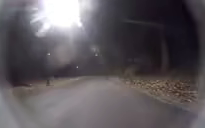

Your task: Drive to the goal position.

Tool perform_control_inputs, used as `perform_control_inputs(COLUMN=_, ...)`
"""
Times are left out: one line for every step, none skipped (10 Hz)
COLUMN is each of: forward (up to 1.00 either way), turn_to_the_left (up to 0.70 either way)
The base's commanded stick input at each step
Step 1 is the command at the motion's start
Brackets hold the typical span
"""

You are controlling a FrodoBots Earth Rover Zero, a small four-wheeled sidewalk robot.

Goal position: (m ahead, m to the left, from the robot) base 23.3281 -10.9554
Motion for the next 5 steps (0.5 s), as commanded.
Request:
perform_control_inputs(forward=1.0, turn_to_the_left=0.1)
perform_control_inputs(forward=1.0, turn_to_the_left=0.14)
perform_control_inputs(forward=1.0, turn_to_the_left=0.19)
perform_control_inputs(forward=1.0, turn_to_the_left=0.21)
perform_control_inputs(forward=1.0, turn_to_the_left=0.17)
